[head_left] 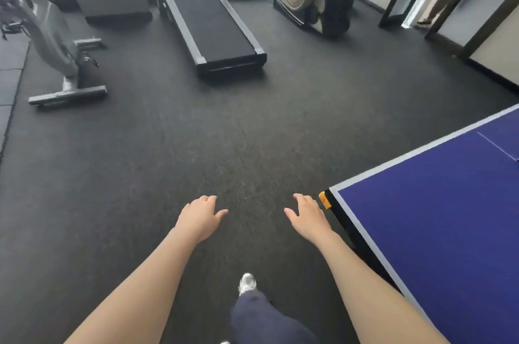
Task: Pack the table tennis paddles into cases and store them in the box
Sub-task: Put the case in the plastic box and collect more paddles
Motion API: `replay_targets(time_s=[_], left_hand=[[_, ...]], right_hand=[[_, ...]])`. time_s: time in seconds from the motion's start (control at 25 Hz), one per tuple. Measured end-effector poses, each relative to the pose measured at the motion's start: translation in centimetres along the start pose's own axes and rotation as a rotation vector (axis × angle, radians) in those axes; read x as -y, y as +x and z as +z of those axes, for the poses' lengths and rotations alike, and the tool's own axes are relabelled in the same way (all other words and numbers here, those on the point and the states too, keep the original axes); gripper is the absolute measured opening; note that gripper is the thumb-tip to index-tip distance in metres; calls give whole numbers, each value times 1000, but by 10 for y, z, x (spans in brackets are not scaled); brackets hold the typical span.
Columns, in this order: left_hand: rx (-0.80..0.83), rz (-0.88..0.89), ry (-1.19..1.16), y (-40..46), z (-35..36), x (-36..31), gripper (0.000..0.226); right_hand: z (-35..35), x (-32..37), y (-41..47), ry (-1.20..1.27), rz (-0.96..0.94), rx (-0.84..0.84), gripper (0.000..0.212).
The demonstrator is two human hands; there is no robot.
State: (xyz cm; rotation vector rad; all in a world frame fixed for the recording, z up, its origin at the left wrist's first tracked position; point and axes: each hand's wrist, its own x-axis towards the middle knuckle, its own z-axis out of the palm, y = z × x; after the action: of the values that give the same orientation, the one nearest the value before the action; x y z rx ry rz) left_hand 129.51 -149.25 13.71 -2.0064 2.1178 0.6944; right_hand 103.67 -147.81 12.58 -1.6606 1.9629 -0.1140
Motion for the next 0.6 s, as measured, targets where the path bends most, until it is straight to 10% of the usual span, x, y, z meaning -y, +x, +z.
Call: replay_targets(time_s=[0.6], left_hand=[[124, 501, 156, 407, -122, -229, 58]], right_hand=[[-137, -105, 263, 275, 578, -228, 55]])
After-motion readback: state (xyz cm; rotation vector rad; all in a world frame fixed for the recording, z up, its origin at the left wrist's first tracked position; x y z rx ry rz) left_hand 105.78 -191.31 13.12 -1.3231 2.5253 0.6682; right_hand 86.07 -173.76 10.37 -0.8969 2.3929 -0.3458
